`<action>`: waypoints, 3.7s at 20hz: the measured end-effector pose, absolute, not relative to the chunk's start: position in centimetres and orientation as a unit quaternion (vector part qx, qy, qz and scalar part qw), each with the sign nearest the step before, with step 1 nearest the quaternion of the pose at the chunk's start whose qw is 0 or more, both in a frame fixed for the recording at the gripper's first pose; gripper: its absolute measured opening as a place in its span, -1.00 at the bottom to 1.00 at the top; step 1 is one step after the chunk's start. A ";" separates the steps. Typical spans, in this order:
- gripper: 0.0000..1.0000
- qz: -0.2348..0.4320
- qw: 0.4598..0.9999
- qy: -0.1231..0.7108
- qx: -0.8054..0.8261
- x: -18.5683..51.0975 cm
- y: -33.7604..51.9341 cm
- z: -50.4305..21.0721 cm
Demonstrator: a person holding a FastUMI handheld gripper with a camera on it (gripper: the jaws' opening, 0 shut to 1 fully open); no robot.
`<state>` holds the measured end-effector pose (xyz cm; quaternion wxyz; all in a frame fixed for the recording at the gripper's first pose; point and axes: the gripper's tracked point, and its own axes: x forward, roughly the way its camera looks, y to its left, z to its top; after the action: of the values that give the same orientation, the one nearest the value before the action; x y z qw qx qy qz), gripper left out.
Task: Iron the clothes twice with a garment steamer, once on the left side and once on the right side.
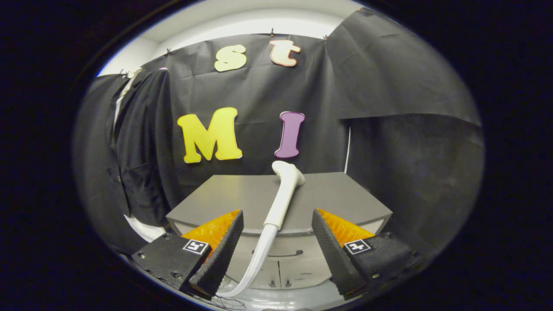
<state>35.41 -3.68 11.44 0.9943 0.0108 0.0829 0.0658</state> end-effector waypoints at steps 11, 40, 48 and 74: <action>0.88 0.116 0.974 0.190 0.040 47.6 -1.9 7.6; -0.29 0.091 0.980 0.132 0.114 37.5 1.6 14.5; -0.29 0.109 0.988 0.073 0.085 29.1 11.5 19.7; -0.29 0.224 0.974 -0.003 0.029 21.6 39.7 28.2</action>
<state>21.58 39.70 28.19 0.9742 0.0287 -0.0034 0.2239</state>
